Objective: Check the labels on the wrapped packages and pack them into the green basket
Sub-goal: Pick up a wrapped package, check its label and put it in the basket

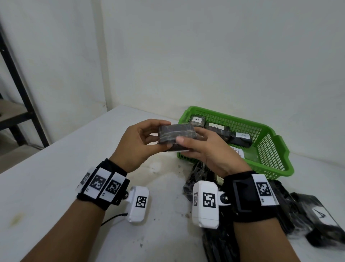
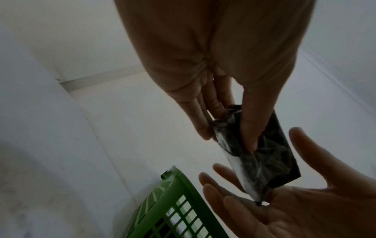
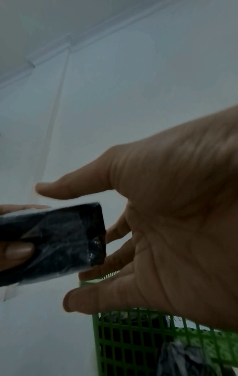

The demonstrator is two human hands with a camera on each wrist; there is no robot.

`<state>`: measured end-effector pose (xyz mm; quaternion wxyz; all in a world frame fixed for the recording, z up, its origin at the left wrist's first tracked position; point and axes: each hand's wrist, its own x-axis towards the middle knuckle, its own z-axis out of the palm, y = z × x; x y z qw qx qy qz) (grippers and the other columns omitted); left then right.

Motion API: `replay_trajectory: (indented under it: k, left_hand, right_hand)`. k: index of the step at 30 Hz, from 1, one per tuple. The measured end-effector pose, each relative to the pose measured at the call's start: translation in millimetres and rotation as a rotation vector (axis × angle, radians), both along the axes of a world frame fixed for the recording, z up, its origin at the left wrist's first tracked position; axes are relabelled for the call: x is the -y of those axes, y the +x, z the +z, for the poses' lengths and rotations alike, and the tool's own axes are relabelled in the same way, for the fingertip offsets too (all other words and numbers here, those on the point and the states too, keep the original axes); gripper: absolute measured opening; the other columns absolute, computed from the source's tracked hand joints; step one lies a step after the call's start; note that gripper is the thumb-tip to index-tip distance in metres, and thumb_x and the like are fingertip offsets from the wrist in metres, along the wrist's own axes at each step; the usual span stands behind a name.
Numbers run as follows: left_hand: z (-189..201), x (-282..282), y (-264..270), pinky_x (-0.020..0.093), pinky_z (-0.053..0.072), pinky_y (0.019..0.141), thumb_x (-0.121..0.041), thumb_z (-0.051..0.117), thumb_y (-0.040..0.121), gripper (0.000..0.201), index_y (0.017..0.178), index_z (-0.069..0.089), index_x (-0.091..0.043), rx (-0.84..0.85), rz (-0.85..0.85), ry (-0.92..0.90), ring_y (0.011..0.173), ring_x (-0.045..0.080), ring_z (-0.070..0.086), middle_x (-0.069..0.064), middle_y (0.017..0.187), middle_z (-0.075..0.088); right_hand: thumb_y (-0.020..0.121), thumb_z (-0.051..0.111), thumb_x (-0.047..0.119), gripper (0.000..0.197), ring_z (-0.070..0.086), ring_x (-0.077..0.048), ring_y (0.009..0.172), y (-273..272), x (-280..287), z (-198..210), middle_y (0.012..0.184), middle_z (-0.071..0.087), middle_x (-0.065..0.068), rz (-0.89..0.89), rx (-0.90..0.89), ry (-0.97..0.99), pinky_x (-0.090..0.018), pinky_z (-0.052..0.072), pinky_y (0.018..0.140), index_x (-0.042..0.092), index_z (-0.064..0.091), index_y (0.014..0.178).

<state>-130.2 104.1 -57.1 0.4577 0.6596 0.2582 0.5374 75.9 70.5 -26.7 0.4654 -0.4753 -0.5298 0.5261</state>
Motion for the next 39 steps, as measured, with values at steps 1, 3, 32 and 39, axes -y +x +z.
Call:
replay_trajectory:
  k: [1, 3, 32, 39]
  left_hand:
    - [-0.1, -0.5, -0.5, 0.03, 0.057, 0.088, 0.011, 0.079, 0.072, 0.048, 0.116, 0.066, -0.001, 0.005, -0.001, 0.022, 0.106, 0.024, 0.07, 0.014, 0.113, 0.072]
    - [-0.1, -1.2, -1.0, 0.029, 0.056, 0.091, 0.012, 0.079, 0.071, 0.049, 0.114, 0.067, -0.005, 0.008, 0.0, 0.057, 0.107, 0.023, 0.069, 0.011, 0.114, 0.072]
    - [0.2, -0.8, -1.5, 0.029, 0.056, 0.089, 0.017, 0.079, 0.069, 0.049, 0.108, 0.07, -0.011, 0.026, 0.005, 0.089, 0.104, 0.022, 0.07, 0.007, 0.11, 0.074]
    - [0.0, 0.2, -0.4, 0.029, 0.057, 0.089, 0.017, 0.079, 0.069, 0.048, 0.107, 0.07, -0.011, 0.023, 0.021, 0.08, 0.104, 0.021, 0.071, 0.006, 0.109, 0.074]
  right_hand:
    - [0.071, 0.088, 0.028, 0.06, 0.075, -0.028, 0.109, -1.0, 1.1, 1.6, 0.12, 0.077, -0.013, 0.021, -0.054, -0.039, -0.04, 0.058, 0.101, 0.009, 0.069, 0.124]
    - [0.082, 0.079, 0.024, 0.044, 0.074, -0.026, 0.102, -1.8, 2.6, 3.6, 0.117, 0.077, -0.019, 0.012, -0.107, -0.056, -0.038, 0.059, 0.098, 0.002, 0.072, 0.119]
    - [0.093, 0.075, 0.014, 0.026, 0.073, -0.026, 0.1, -4.2, 1.9, 1.1, 0.115, 0.077, -0.023, -0.061, -0.055, -0.024, -0.039, 0.061, 0.096, -0.001, 0.075, 0.114]
    - [0.091, 0.077, 0.013, 0.026, 0.073, -0.022, 0.097, -3.5, 1.8, 0.5, 0.108, 0.078, -0.019, -0.099, -0.055, -0.004, -0.037, 0.062, 0.094, -0.001, 0.075, 0.112]
